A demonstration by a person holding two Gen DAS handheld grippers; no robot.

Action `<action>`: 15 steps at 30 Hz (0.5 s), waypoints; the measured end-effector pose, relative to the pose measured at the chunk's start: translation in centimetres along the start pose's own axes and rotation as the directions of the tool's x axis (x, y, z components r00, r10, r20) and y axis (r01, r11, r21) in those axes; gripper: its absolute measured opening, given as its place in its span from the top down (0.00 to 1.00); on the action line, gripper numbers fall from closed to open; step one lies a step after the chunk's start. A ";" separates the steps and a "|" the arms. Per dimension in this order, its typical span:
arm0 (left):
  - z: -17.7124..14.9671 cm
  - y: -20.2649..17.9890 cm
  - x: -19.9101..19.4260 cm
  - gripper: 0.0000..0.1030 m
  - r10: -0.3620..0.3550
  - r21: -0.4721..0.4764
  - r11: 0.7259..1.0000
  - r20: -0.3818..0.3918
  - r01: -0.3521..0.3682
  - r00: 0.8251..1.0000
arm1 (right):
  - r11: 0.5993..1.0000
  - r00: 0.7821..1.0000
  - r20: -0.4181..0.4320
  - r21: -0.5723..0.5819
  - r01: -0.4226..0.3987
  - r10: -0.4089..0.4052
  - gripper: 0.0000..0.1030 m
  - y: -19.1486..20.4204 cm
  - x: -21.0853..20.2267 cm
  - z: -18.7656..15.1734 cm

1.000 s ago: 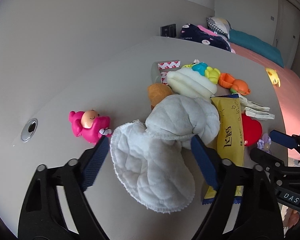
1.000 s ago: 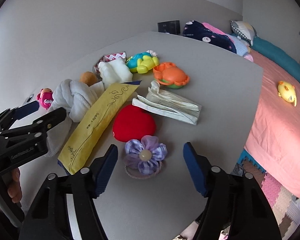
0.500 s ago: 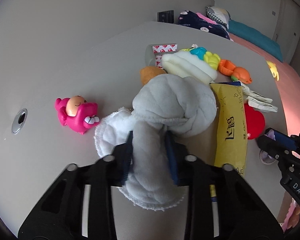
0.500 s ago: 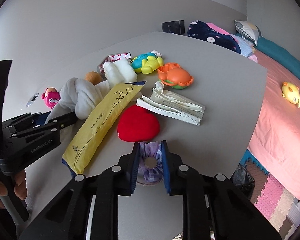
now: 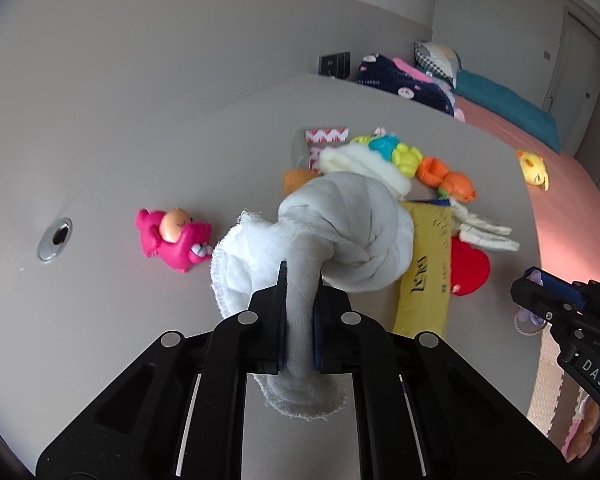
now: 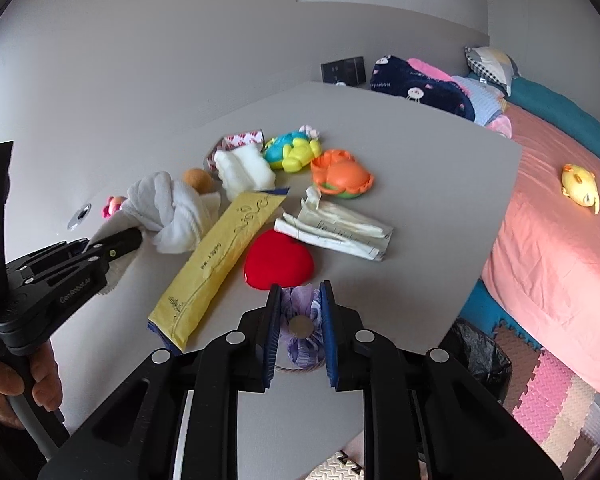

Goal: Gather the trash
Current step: 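Carry the white cloth with the left gripper over the black bin and release it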

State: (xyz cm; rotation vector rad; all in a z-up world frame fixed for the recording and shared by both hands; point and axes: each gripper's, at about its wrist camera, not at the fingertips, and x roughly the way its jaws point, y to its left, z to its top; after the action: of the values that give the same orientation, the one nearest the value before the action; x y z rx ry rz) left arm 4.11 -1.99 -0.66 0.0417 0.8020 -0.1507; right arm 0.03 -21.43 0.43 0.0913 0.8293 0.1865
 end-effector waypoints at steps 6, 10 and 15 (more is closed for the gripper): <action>1.0 -1.2 -3.1 0.92 -0.001 0.029 1.000 0.070 -0.001 0.998 | 1.000 0.999 0.041 0.020 0.002 -0.003 0.80 -1.1 -2.2 0.5; 2.0 -2.7 -4.2 0.92 -0.018 0.044 0.999 0.095 0.014 0.995 | 0.999 0.998 0.067 0.036 0.010 -0.012 0.80 -2.2 -3.8 0.7; 3.0 -5.6 -4.6 0.92 -0.060 0.067 0.996 0.111 0.053 0.992 | 0.998 0.995 0.089 0.059 0.036 -0.042 0.80 -4.4 -5.7 0.7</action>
State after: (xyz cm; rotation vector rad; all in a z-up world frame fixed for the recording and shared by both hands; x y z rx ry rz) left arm 2.21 -7.30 4.82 0.0702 0.6853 -0.2302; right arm -2.65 -26.92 4.31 0.1367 0.7460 0.1209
